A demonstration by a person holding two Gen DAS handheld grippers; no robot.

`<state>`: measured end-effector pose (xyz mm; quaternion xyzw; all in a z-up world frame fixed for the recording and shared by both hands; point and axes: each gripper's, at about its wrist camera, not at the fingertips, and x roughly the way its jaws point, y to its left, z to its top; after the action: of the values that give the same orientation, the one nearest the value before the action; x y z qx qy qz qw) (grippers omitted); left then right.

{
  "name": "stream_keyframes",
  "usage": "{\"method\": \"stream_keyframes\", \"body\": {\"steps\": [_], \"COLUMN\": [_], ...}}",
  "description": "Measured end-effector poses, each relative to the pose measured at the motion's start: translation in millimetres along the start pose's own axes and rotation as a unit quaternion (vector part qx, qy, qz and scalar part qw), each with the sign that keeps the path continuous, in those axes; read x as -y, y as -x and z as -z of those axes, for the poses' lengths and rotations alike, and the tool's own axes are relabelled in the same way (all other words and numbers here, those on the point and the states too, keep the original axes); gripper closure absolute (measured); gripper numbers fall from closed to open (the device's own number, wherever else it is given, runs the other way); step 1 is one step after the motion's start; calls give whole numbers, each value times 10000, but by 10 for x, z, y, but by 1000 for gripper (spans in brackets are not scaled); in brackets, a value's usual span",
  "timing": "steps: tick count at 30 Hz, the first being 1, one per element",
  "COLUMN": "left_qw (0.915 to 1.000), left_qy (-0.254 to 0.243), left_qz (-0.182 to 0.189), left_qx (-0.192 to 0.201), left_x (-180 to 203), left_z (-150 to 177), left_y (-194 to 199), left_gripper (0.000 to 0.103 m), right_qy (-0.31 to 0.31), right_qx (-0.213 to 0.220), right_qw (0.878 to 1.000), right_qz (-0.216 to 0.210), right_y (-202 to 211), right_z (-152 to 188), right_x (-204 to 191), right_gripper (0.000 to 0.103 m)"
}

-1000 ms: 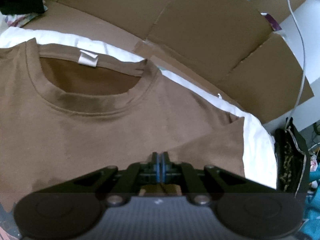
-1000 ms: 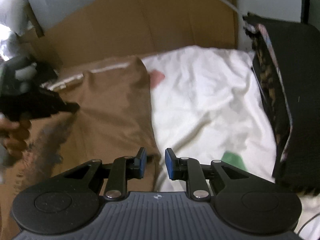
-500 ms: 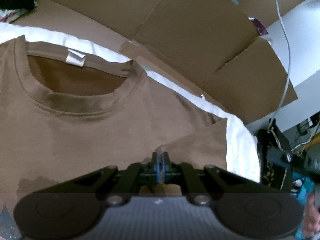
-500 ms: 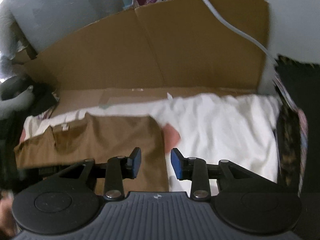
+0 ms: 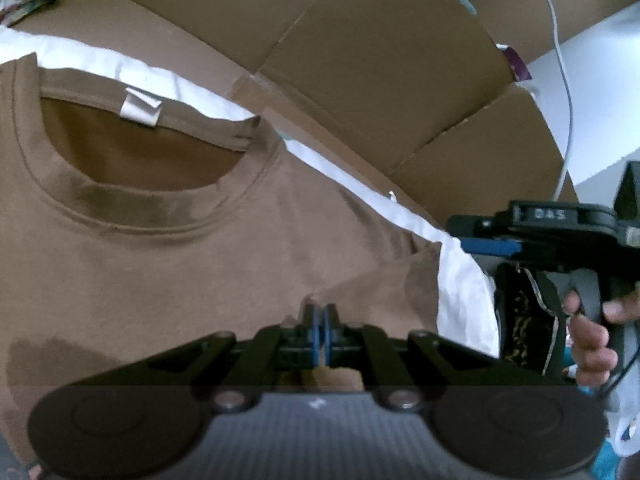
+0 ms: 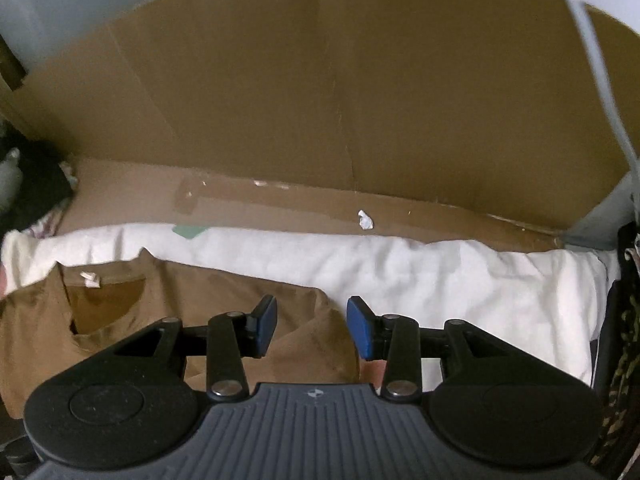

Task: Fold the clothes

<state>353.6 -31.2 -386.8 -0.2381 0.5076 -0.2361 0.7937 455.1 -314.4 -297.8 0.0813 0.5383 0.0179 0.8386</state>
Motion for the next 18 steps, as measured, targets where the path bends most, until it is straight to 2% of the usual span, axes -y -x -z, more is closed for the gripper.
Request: {"method": "stream_keyframes", "body": {"steps": [7,9,13,18], "left_qw": [9999,9998,9998,9998], "left_qy": [81,98,92,94], "left_qz": [111,142,165,177], "left_qx": [65,75,83,50], "left_x": [-19,-20,-28,-55], "left_z": [-17,-18,-10,9], "left_y": [15,15,24,30], "left_gripper": [100,100,100,101], "right_qy": [161,314,559,638], "right_qx": [-649,-722,-1070,-1027], "right_qw": [9970,9956,9889,9844], "right_qz": [392,512,865,1283], "right_y": [-281,-335,-492,-520], "right_z": [-133,-149,-142,-155], "right_x": [-98,-157,-241,-228], "right_gripper": [57,57,57,57]}}
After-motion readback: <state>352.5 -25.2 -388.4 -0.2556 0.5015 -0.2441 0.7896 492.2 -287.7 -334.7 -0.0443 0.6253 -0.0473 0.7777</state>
